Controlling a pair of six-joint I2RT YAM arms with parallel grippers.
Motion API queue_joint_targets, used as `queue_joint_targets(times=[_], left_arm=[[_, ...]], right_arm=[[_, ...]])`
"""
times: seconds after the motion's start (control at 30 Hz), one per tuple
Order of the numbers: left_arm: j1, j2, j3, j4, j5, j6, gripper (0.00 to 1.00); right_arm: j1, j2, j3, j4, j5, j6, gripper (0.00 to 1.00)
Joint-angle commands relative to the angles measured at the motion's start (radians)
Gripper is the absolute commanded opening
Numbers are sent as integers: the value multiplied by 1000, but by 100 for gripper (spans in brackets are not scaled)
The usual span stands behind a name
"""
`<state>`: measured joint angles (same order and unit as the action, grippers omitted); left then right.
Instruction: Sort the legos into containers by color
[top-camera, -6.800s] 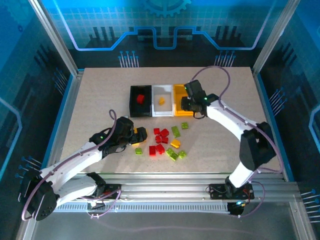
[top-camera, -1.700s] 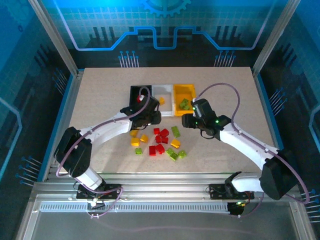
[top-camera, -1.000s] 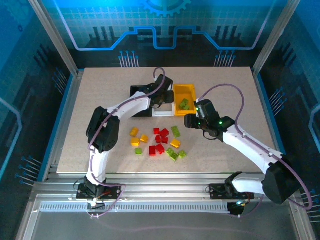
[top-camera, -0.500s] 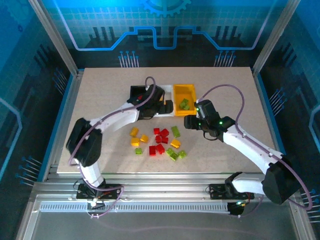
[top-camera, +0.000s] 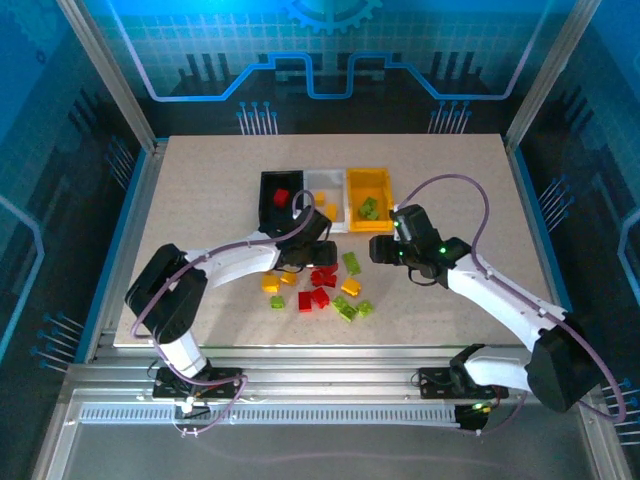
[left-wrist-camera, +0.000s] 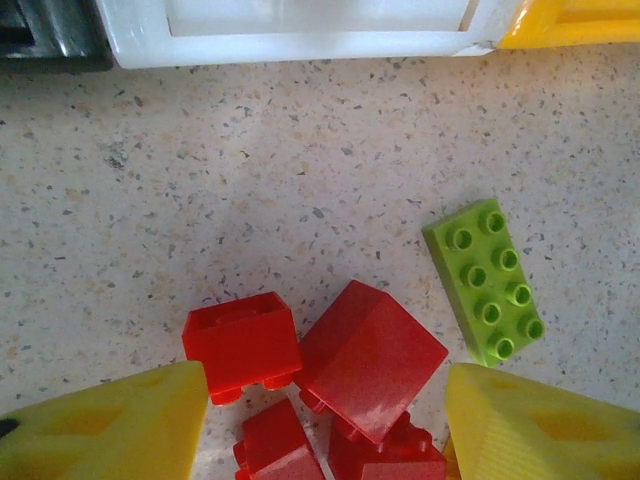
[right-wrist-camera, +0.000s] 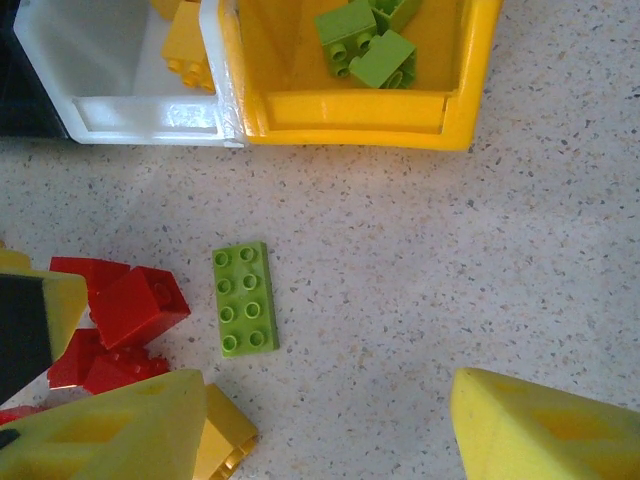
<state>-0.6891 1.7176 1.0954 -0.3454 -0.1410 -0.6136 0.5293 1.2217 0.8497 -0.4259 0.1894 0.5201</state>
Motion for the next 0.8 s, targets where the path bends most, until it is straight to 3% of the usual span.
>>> queue_joint_targets(times=[0.0, 0.1, 0.33, 0.47, 0.53, 0.77], left_arm=[[6, 43, 10, 6, -8, -19, 59], [12, 58, 10, -16, -31, -35, 54], [16, 41, -19, -26, -58, -30, 56], [13, -7, -66, 23, -48, -49, 73], [13, -52, -86, 48, -46, -53, 75], [15, -110, -52, -7, -91, -23, 70]], right_arm=[[3, -34, -10, 1, 0, 12, 66], [3, -44, -13, -2, 2, 11, 66], [3, -50, -18, 2, 0, 13, 66], [3, -48, -22, 3, -4, 12, 66], [3, -49, -22, 3, -3, 13, 66], [2, -47, -21, 7, -5, 16, 66]])
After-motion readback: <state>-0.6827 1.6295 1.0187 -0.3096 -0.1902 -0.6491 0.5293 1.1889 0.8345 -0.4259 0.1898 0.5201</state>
